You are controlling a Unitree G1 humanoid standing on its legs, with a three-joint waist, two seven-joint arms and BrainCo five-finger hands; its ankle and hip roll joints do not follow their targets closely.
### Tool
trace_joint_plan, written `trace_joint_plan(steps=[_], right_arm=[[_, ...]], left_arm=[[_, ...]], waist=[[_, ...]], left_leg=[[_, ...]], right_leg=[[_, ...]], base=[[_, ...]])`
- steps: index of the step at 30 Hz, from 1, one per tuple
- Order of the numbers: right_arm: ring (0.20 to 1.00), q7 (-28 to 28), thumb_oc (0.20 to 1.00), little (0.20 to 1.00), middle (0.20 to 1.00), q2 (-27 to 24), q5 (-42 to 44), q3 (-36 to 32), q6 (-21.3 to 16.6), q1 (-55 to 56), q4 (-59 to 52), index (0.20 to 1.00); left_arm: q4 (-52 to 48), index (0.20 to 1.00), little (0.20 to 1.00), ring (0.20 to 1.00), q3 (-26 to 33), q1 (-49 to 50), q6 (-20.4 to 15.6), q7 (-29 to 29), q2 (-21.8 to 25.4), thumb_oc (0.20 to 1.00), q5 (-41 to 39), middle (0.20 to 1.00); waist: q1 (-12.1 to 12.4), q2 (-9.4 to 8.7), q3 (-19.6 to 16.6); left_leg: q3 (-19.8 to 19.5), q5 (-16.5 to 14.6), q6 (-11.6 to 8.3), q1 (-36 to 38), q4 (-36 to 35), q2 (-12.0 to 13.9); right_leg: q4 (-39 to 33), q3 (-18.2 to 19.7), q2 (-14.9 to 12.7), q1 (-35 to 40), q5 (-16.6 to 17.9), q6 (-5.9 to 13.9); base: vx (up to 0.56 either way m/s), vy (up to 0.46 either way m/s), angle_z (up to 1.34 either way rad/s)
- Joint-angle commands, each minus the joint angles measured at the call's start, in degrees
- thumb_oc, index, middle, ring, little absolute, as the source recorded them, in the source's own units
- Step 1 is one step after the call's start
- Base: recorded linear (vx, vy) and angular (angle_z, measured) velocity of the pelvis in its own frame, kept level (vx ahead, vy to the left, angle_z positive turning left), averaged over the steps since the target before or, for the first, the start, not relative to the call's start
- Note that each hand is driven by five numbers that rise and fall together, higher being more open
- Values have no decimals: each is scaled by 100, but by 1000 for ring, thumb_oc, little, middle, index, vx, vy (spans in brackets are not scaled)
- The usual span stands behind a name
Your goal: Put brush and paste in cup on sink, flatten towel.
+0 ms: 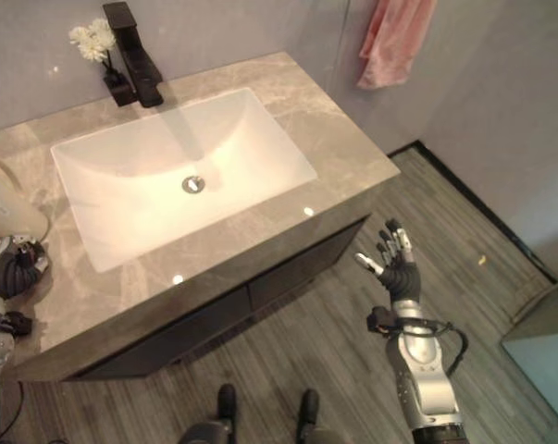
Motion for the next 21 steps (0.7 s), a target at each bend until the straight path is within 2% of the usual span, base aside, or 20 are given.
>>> trace_joint_plan(steps=[1,12,21], right_arm=[[1000,-2,1000,1000,1000,-46,127,-213,-267,-299,-295,1000],[1000,-4,1000,1000,1000,-70,147,-294,-286,-158,-333,1000],[1000,27,1000,1000,1000,-90,210,-341,-334,-52,-382,1000]], left_arm=[[386,200,200,200,-50,-384,-25,-9,241,200,-29,200],[821,200,200,200,70,-644,75,105,487,200,-291,200],[1136,200,200,200,169,-827,117,144,967,200,-394,200]], waist=[[-55,-118,191],[-147,-168,183],[-210,-295,207]], left_leg=[[-532,-871,-87,321,39,163],[-538,-844,-105,224,39,215],[-503,-835,-86,155,39,236]], right_leg=[[39,-271,-256,207,-386,483],[39,-222,-207,91,-394,490],[39,-161,-188,-4,-341,538]], base=[[11,-5,-4],[6,-1,-1],[6,6,-6]])
